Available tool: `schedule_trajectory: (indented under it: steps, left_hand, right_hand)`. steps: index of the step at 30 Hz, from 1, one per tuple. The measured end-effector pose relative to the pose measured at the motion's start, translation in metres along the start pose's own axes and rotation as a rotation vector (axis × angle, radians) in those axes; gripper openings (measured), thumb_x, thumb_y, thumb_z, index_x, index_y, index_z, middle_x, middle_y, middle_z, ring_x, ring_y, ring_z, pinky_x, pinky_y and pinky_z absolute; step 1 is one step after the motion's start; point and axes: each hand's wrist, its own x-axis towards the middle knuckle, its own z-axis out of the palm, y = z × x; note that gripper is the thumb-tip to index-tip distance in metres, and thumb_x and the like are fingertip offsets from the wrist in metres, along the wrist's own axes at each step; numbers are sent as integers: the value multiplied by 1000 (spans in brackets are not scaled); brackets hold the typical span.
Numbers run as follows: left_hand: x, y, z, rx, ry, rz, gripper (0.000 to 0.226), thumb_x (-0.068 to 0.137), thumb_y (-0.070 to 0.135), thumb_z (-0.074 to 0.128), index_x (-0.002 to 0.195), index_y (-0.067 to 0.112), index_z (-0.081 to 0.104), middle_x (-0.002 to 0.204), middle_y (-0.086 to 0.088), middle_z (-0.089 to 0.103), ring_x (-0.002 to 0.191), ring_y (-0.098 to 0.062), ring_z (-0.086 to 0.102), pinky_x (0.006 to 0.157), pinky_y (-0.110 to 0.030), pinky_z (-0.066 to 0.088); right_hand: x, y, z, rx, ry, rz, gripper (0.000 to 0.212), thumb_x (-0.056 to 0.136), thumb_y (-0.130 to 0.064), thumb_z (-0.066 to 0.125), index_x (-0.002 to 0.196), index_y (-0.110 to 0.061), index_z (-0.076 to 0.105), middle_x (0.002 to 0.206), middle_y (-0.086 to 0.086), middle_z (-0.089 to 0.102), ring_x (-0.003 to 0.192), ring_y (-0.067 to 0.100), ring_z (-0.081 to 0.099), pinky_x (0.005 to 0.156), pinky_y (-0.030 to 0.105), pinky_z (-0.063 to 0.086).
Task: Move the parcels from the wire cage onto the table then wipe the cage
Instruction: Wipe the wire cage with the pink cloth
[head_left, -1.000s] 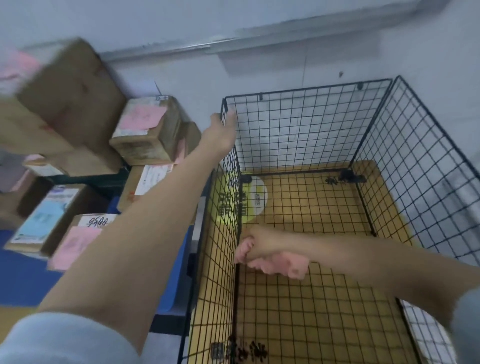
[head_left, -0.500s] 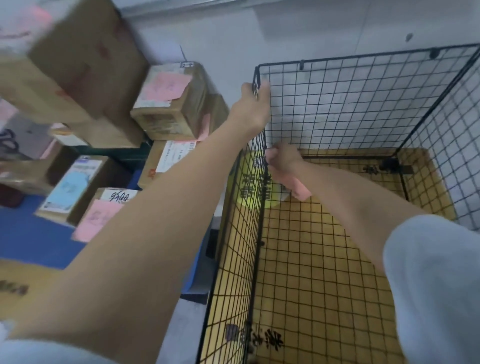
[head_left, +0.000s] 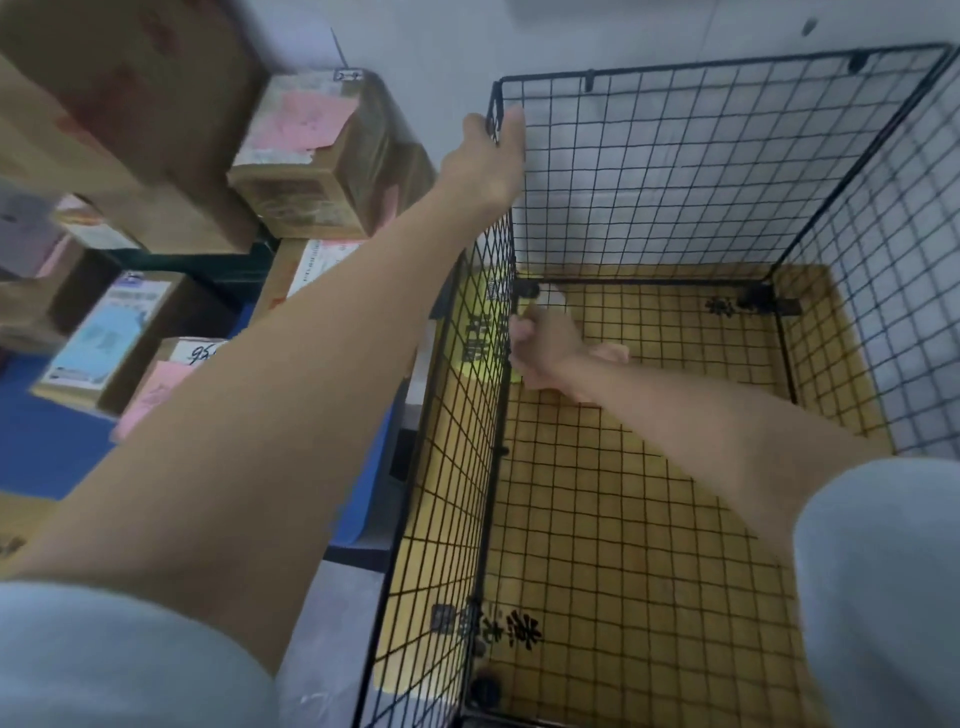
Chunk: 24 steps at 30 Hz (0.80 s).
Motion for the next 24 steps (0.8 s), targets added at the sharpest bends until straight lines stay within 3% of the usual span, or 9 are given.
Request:
schedule_trajectory:
  steps: [2,7,10,12,16,18,19,21,24]
  left_hand:
    - [0,0,0,-11,10,3,56,100,50,18,139,12,30,120,-12,56,108,-26,57,92,-37,47]
    - [-8,2,-3,21,9,16,57,101,49,16,141,11,28,126,-12,52,112,-25,54,99,-38,43]
    - [-13,3,-5,32,4,14,58,101,47,15,144,9,25,136,-13,46,118,-25,50,100,-34,40]
    - [-18,4,-5,34,3,12,59,101,48,14,145,9,24,140,-13,43,115,-24,48,101,-33,39]
    - [-20,5,-5,23,2,14,61,101,49,13,146,9,23,138,-11,44,110,-21,47,91,-26,37]
    - [-23,6,-7,24,1,2,62,101,49,12,147,9,21,142,-11,41,120,-23,44,87,-28,33]
    - [-23,6,-8,24,3,2,62,101,49,11,148,8,21,143,-11,40,125,-24,43,89,-29,34]
    - [-26,6,-9,17,-2,2,64,100,51,11,148,8,21,146,-12,38,130,-26,40,99,-32,34]
    - [-23,4,-11,4,-32,-7,67,99,53,11,148,8,22,146,-14,39,131,-29,41,105,-35,32]
  right_hand:
    - [-31,8,17,68,-66,-12,27,90,-11,53,115,-19,55,104,-1,64,92,16,66,55,15,44]
    - [-118,4,35,102,-221,-100,28,86,-11,63,113,-16,56,101,2,62,83,17,69,71,28,58]
    - [-164,1,42,208,-399,-102,31,88,-6,59,118,-12,53,85,-1,60,57,18,68,48,21,52]
    - [-187,-2,46,231,-514,-53,31,89,-2,56,118,-12,53,80,-1,60,51,18,64,43,23,49]
    - [-218,-7,51,109,-668,-105,14,92,-10,56,106,-13,57,88,13,66,66,26,69,57,37,60]
    - [-237,-13,56,-42,-790,-196,25,94,-17,57,118,-11,56,97,11,64,75,18,65,55,24,57]
    - [-249,-15,62,-78,-860,-222,32,94,-19,57,125,-10,54,106,11,64,81,17,64,58,21,54]
    - [-269,-19,75,-77,-925,-218,39,93,-23,59,129,-10,53,119,13,61,99,23,62,78,29,53]
    - [-271,-16,78,-22,-942,-174,36,90,-24,62,123,-12,56,117,9,63,104,23,61,90,39,51]
